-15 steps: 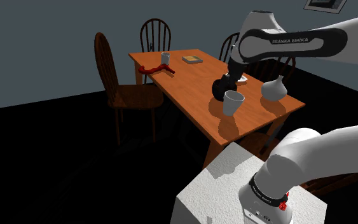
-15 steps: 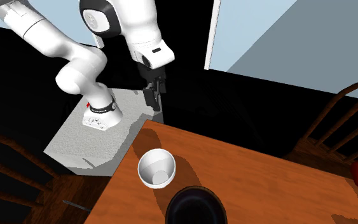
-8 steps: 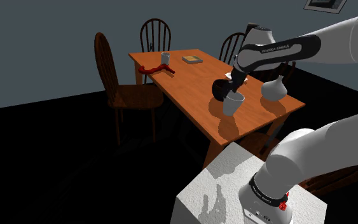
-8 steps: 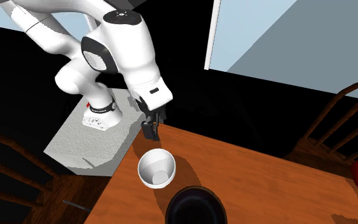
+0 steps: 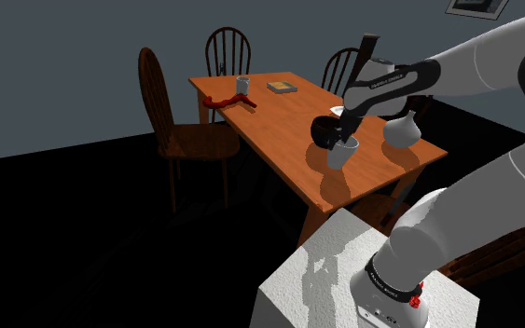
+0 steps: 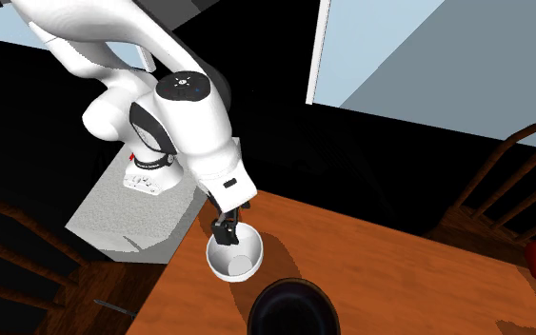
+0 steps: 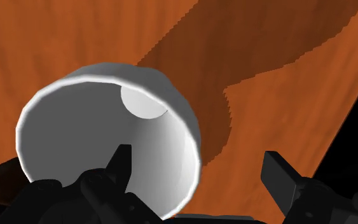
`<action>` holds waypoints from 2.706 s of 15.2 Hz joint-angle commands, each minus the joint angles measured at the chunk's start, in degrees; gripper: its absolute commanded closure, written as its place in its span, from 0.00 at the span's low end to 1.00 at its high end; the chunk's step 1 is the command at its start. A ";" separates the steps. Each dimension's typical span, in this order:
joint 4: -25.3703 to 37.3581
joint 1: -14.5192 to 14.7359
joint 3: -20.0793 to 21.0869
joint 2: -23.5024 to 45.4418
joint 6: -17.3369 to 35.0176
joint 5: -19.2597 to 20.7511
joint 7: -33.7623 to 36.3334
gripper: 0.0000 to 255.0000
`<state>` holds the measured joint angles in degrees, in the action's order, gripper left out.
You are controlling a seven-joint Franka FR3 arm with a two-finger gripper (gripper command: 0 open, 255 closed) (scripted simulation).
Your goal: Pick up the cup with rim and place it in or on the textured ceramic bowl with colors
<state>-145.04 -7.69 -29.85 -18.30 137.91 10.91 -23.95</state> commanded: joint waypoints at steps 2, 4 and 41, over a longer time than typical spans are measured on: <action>-0.66 0.44 -0.85 2.14 2.77 -0.82 -0.82 0.00; -0.97 0.74 -1.25 3.32 4.21 -1.36 -1.24 0.00; 7.70 -0.31 2.31 -4.95 -12.40 0.46 0.90 1.00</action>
<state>-137.73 -7.91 -27.73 -22.72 126.40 11.26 -23.13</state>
